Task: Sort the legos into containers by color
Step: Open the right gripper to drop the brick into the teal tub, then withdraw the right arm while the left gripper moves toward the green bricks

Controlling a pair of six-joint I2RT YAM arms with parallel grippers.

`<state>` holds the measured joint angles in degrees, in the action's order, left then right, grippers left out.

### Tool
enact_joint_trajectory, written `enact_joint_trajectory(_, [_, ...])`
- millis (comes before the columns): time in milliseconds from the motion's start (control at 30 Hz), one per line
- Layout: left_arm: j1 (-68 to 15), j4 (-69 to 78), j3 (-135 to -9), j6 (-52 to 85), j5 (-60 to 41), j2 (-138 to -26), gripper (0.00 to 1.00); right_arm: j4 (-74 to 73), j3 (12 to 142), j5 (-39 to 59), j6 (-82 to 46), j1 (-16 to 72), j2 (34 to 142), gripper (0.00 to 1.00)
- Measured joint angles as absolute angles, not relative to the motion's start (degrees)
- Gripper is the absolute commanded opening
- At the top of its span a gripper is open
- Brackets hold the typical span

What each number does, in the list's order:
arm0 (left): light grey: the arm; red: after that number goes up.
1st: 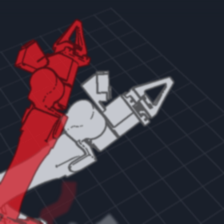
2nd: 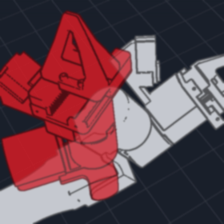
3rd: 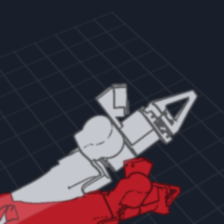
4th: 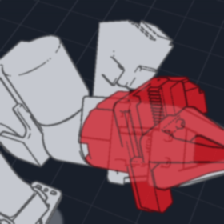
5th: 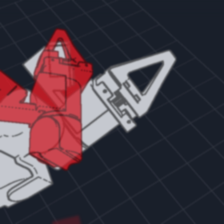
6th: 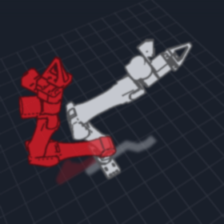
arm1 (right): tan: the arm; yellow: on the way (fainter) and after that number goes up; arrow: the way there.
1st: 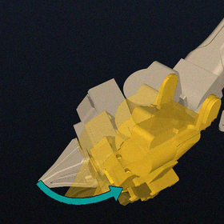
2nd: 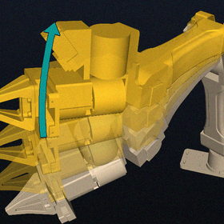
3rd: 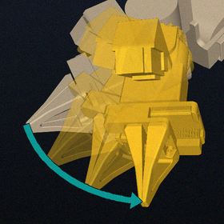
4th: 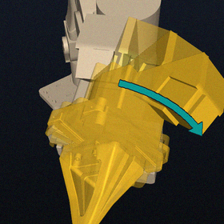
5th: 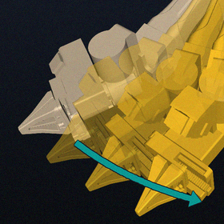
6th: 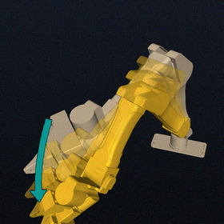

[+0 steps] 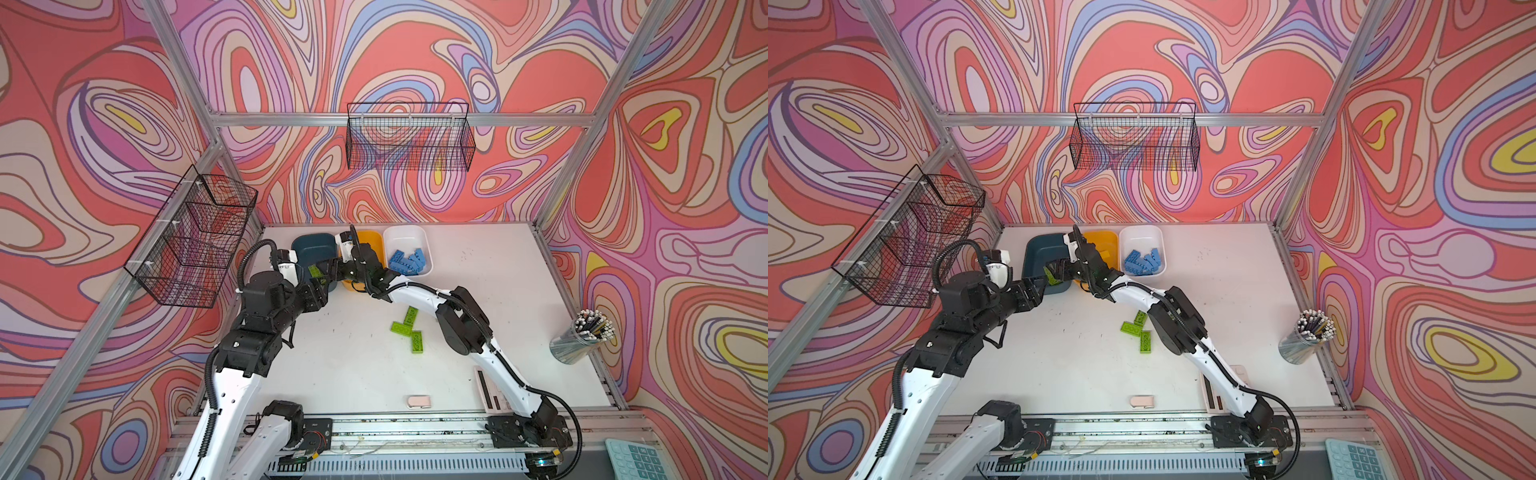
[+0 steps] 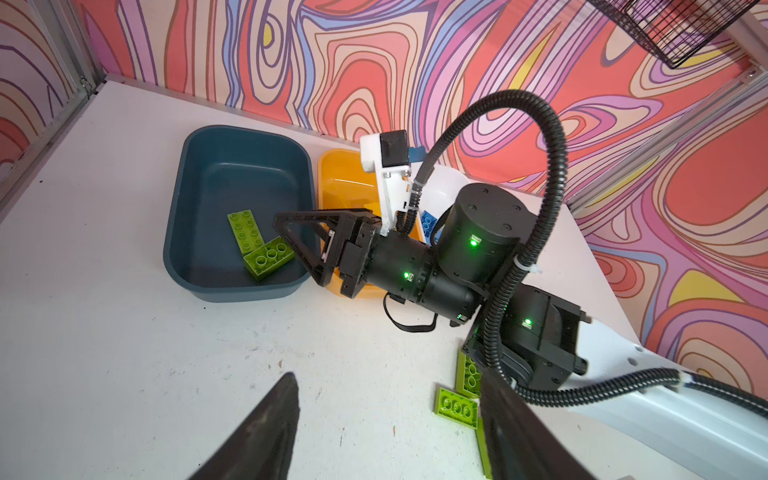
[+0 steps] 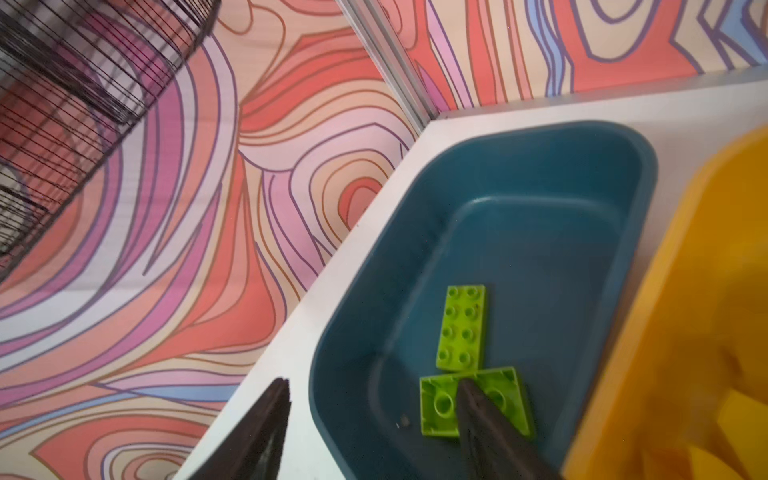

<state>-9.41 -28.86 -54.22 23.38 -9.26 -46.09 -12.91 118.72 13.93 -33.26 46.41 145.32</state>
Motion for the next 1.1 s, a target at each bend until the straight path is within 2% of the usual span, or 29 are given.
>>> enact_joint_trajectory(200, [-9.41, -29.28, -54.41, 22.5, -10.2, -49.47, 0.69, -14.81, 104.14, 12.75, -32.05, 44.62, 132.49, 0.68])
enact_joint_trajectory(400, [-11.09, -31.38, -57.01, 21.21, -10.46, -54.54, 0.69, -16.53, 86.15, 11.68, -30.68, 39.83, 112.95, 0.69])
enact_joint_trajectory(733, [-24.82, -34.35, -63.57, 20.58, -5.23, -67.13, 0.69, -12.6, 54.68, 10.2, -30.83, 27.0, 82.35, 0.72])
enact_joint_trajectory(900, [-33.21, -34.74, -68.01, 20.91, -0.93, -76.23, 0.69, -8.73, 43.55, 9.93, -32.34, 25.3, 72.29, 0.74])
enact_joint_trajectory(1100, [-37.67, -34.28, -71.29, 22.63, 1.08, -85.8, 0.69, -3.33, 36.18, 8.32, -32.69, 22.06, 64.55, 0.76])
